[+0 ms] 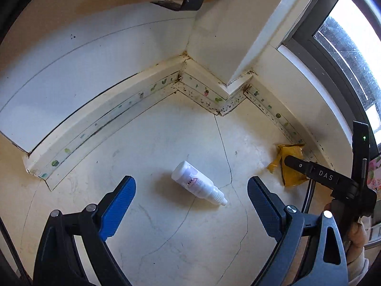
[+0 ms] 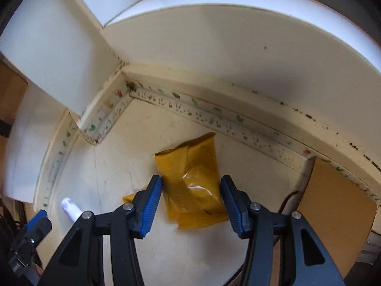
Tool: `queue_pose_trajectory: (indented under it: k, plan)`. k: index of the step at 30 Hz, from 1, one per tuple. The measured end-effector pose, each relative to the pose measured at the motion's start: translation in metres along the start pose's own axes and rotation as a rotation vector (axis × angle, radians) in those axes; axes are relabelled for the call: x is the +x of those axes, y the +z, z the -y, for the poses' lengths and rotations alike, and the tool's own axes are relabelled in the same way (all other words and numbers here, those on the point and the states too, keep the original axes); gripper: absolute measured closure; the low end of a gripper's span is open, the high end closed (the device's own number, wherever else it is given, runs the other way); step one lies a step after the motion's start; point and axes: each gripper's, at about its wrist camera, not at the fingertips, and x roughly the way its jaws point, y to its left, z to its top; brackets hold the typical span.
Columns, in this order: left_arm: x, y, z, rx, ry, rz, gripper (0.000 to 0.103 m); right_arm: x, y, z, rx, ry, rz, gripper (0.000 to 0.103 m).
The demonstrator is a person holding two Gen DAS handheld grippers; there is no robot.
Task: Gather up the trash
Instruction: 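Grasp the gold snack bag with the right tool while the left tool grasps the white bottle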
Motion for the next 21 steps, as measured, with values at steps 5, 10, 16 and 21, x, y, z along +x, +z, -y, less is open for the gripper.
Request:
queue_pose_trajectory:
  k: [5, 10, 16, 21]
  plan:
    - [0.020, 0.000, -0.003, -0.045, 0.004, -0.037, 0.009, -0.004, -0.013, -0.013, -0.062, -0.033, 0.026, 0.061]
    - [0.035, 0.001, 0.002, -0.080, 0.019, -0.064, 0.016, -0.018, -0.030, -0.018, -0.074, 0.011, 0.032, 0.075]
    - [0.047, 0.004, 0.003, -0.144, 0.030, -0.071, 0.032, -0.041, -0.048, -0.027, -0.104, 0.079, 0.046, 0.076]
    - [0.049, 0.005, 0.009, -0.142, 0.053, -0.058, 0.067, -0.057, -0.054, -0.030, -0.087, 0.141, 0.050, 0.076]
